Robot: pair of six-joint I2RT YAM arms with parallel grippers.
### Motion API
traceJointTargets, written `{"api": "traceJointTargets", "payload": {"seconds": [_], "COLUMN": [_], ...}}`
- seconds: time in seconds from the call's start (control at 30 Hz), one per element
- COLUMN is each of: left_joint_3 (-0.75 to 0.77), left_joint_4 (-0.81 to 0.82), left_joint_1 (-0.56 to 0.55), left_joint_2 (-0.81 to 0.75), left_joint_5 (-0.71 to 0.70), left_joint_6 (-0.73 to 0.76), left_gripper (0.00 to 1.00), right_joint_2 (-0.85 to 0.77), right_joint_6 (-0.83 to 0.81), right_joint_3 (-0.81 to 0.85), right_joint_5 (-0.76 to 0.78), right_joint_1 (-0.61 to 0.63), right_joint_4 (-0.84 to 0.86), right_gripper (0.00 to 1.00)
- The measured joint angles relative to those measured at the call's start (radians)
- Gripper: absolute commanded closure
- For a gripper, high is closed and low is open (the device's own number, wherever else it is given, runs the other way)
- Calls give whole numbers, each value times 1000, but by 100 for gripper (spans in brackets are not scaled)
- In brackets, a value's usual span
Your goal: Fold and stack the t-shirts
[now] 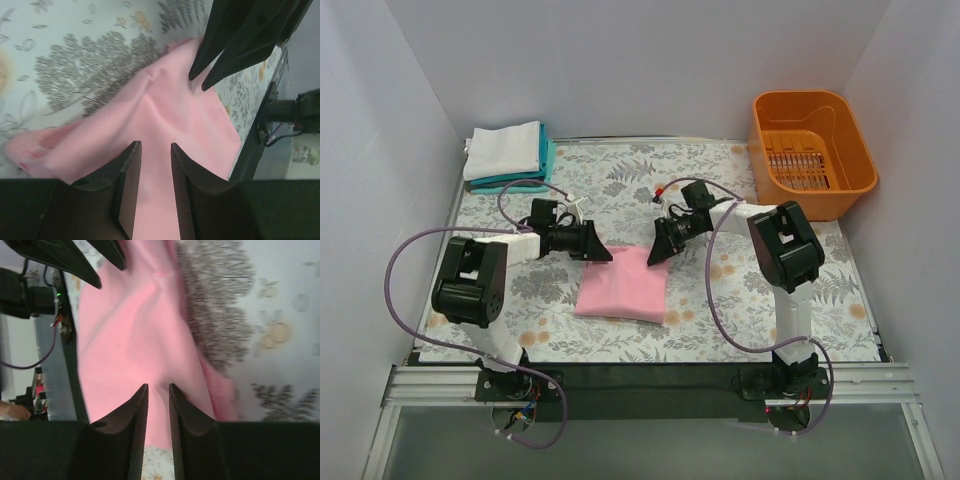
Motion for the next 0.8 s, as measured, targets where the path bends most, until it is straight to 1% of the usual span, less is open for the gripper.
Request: {"api": "traceJointTargets", "payload": {"seconds": [0.13,0.2,0.3,0.37,0.43,0.53,0.6,0.7,0.77,0.8], "left_joint_3": [38,85,165,200,231,269,265,172,67,34], "left_joint_4": [108,146,191,206,206,194,177,203,227,237], "left_joint_1": [51,70,84,88,96,109,124,129,102,83], "left_joint_2": [137,211,305,331,336,315,269,130,0,-39], "left_joint_5": [8,19,30,34,38,65,92,122,141,150], "left_joint_6": [-85,-122,-163,-176,-182,-195,-223,-303,-368,-393], "left_gripper": [72,72,72,70,68,67,67,67,67,67], "right_joint_2": [110,151,206,235,250,211,140,-1,-98,-136], "right_joint_6": [8,21,12,0,-6,-9,-8,8,25,28], "right_joint_3": [72,135,262,337,395,385,325,209,128,92], "right_joint_5": [43,45,96,121,135,122,97,43,6,-11], "right_joint_1": [-38,-53,-66,-74,-83,-93,-98,-93,-82,-73], "right_joint_4": [6,5,11,5,6,1,0,-2,2,6], "right_gripper": [74,75,75,75,71,67,65,61,56,56]}}
